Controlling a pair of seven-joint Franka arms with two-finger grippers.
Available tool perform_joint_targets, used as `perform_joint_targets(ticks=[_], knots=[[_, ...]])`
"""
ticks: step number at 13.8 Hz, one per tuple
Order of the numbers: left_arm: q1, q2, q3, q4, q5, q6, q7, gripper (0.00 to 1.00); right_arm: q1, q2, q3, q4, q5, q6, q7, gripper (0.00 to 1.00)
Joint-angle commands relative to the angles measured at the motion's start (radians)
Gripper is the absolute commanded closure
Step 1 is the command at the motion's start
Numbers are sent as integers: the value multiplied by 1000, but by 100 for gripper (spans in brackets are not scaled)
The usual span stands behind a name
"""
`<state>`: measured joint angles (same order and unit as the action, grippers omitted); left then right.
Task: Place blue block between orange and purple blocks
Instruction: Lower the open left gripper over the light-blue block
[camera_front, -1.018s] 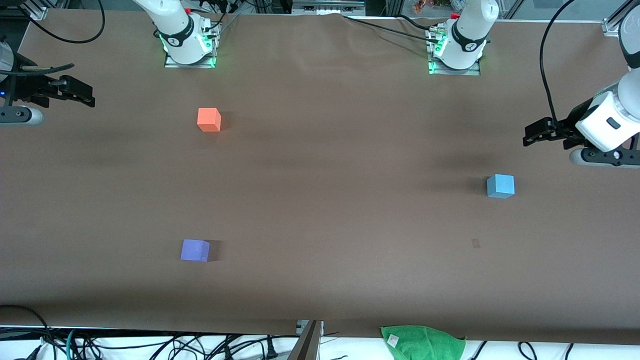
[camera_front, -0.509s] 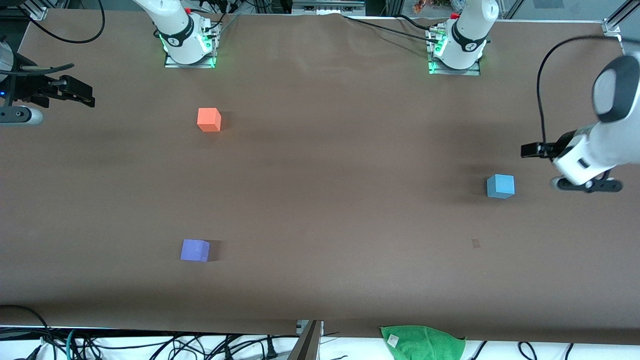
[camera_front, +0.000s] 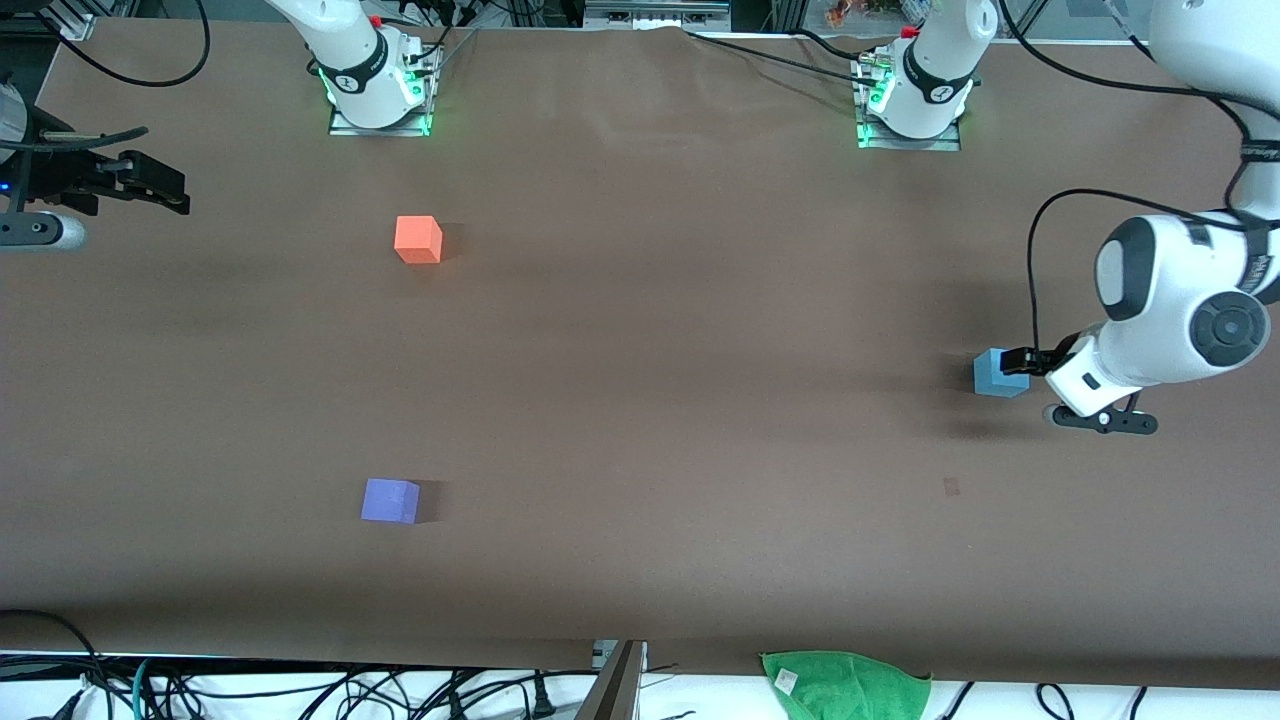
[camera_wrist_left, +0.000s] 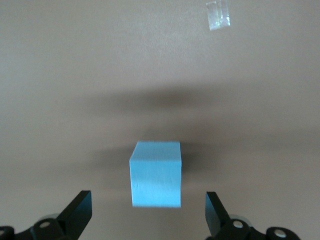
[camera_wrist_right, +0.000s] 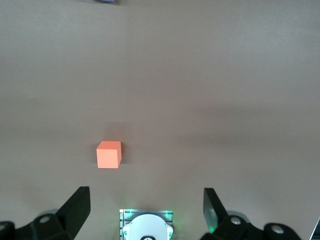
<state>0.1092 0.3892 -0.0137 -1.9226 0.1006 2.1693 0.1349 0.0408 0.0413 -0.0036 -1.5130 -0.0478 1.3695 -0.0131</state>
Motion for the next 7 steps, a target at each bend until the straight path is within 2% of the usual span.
perform_joint_targets(ticks=[1, 7], knots=[[20, -20, -9, -119, 19, 151, 34, 0, -9, 0, 2, 8, 8, 2, -18, 0], [35, 63, -9, -208, 19, 362, 37, 0, -9, 0, 2, 8, 9, 3, -18, 0]])
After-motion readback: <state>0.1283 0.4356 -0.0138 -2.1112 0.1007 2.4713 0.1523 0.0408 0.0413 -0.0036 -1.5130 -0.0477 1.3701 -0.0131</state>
